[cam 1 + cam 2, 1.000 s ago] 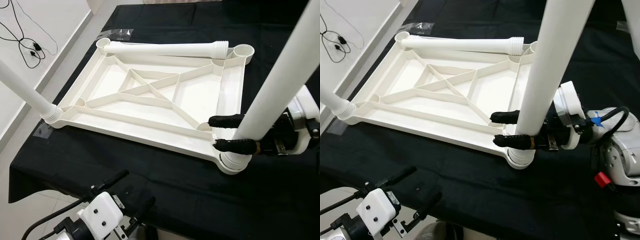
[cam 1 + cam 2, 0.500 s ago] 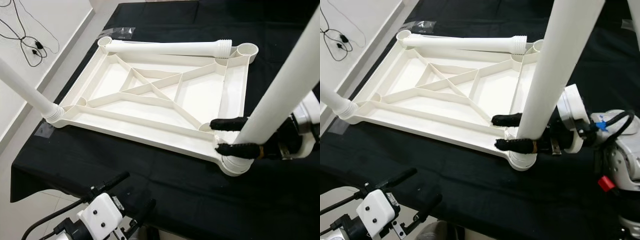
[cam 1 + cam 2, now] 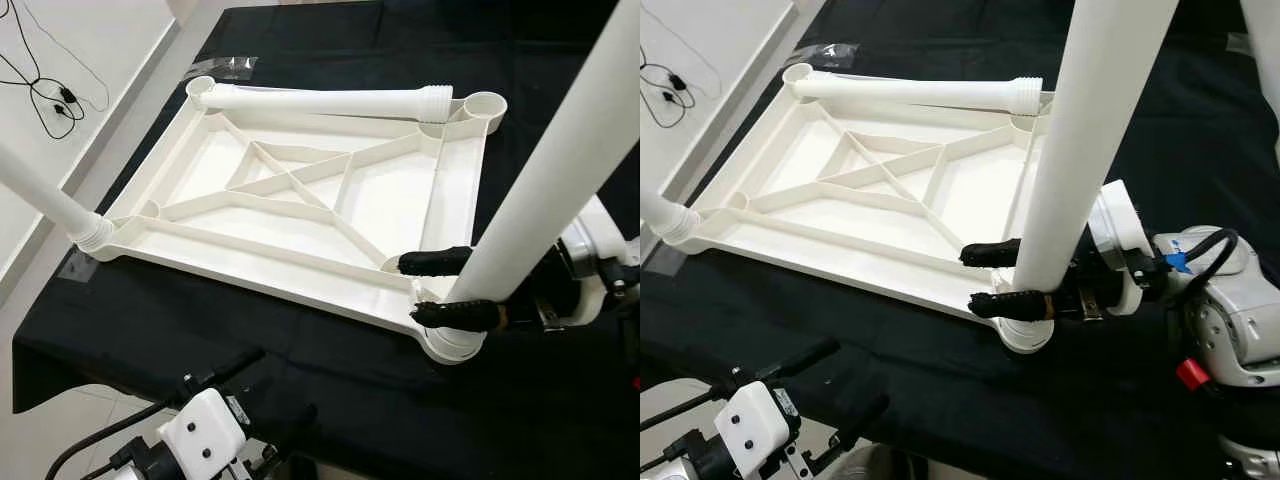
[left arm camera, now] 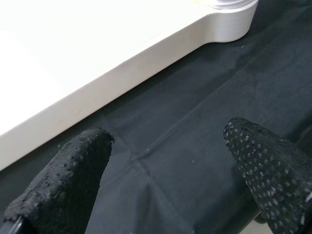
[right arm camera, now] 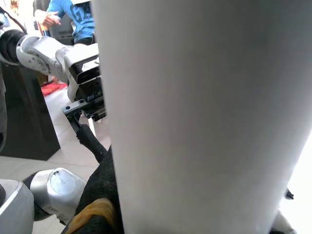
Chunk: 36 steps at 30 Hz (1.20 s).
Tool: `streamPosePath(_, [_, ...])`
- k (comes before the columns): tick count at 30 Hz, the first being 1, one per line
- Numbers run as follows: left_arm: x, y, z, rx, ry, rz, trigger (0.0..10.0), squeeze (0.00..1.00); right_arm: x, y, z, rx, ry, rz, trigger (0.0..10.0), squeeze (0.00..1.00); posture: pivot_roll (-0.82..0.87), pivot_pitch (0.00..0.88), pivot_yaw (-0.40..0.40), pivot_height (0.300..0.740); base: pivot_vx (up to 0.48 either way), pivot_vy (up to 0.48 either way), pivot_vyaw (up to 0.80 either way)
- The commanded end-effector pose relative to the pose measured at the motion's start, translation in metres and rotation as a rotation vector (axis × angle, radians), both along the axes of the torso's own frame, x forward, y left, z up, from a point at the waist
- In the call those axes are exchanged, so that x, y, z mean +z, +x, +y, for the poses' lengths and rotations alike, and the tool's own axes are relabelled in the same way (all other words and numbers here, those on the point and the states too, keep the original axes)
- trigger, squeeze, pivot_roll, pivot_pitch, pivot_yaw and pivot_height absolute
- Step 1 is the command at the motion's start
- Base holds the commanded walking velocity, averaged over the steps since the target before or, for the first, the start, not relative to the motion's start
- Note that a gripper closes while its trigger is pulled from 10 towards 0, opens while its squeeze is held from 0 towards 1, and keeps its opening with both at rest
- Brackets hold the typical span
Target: Building children table
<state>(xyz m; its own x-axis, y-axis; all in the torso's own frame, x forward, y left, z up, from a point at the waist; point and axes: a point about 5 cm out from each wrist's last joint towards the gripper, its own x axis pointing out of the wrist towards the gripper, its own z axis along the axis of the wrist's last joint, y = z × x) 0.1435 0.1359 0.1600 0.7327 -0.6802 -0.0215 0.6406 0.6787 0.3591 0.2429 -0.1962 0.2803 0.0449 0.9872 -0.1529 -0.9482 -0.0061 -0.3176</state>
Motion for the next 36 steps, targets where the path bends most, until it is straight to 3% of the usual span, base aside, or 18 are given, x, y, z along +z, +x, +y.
streamPosePath(1, [-0.007,-0.003,0.002,-0.012,0.022,0.033,10.0,0.00,-0.007,-0.004,0.012,0.048,-0.023,0.001,10.0,0.00,0.05,0.339,0.161,0.740,0.000,0.000,0.00])
streamPosePath(15, [-0.007,-0.004,0.002,-0.029,0.027,0.039,10.0,0.00,-0.021,-0.007,0.007,-0.048,-0.109,-0.027,10.0,0.00,0.04,0.334,0.158,0.740,0.000,0.000,0.00])
streamPosePath(19, [-0.008,-0.004,0.001,-0.035,0.029,0.041,10.0,0.00,-0.020,-0.005,0.008,-0.075,-0.083,-0.012,10.0,0.00,0.04,0.332,0.155,0.740,0.000,0.000,0.00])
streamPosePath(23, [-0.008,-0.003,-0.001,-0.038,0.025,0.040,10.0,0.00,-0.019,-0.003,0.007,-0.141,0.021,0.038,10.0,0.00,0.03,0.328,0.149,0.740,0.000,0.000,0.00])
streamPosePath(36, [-0.008,-0.001,-0.003,-0.039,0.018,0.034,10.0,0.00,-0.019,0.003,0.005,-0.241,0.059,0.035,10.0,0.00,0.03,0.328,0.141,0.740,0.000,0.000,0.00])
